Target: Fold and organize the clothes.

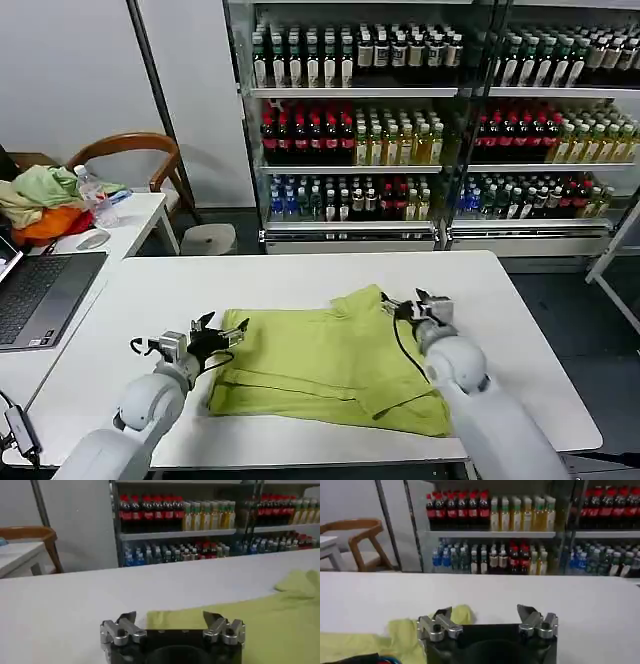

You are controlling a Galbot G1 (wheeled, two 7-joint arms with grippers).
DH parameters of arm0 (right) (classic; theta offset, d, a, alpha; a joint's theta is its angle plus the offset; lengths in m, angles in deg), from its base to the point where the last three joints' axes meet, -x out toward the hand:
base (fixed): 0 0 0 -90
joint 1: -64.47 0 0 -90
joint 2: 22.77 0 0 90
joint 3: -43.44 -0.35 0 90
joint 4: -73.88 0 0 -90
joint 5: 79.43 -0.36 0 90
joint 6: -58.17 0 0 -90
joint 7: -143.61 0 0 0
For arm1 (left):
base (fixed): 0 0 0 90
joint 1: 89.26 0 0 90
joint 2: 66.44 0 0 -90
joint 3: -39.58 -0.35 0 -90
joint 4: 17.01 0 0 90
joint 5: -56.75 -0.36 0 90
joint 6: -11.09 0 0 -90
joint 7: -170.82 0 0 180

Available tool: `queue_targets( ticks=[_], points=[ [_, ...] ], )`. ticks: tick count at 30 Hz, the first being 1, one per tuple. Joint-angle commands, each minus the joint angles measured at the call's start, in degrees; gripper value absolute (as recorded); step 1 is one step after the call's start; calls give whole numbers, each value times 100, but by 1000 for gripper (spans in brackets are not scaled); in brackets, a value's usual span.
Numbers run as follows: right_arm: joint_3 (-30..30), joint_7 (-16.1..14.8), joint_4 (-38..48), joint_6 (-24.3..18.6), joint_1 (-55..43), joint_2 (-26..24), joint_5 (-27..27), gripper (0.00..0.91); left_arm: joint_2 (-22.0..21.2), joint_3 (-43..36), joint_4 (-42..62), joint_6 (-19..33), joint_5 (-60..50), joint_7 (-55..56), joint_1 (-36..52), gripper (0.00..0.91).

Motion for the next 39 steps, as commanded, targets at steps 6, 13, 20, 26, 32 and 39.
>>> queue_targets(
  ticks=[6, 13, 20, 26, 32, 39],
  points=[
    [292, -214, 1877, -241, -882, 823, 395, 907, -37, -265, 1170, 71, -6, -166, 775, 907],
    [313, -226, 1926, -236, -820, 817, 418, 907, -62, -323, 1211, 95, -100, -170, 764, 907],
    [292, -247, 1852, -240, -717, 798, 383, 907, -82, -358, 1216, 102, -110, -225, 770, 907],
    [294, -308, 1807, -225, -701, 808, 327, 0, -58, -363, 1020, 115, -103, -270, 657, 50],
    [298, -297, 1687, -203, -679, 824, 334, 0, -52, -354, 929, 125, -80, -298, 580, 50],
    [284, -302, 1660, -201, -669, 814, 357, 0, -45, -349, 852, 146, -34, -328, 528, 50]
  ],
)
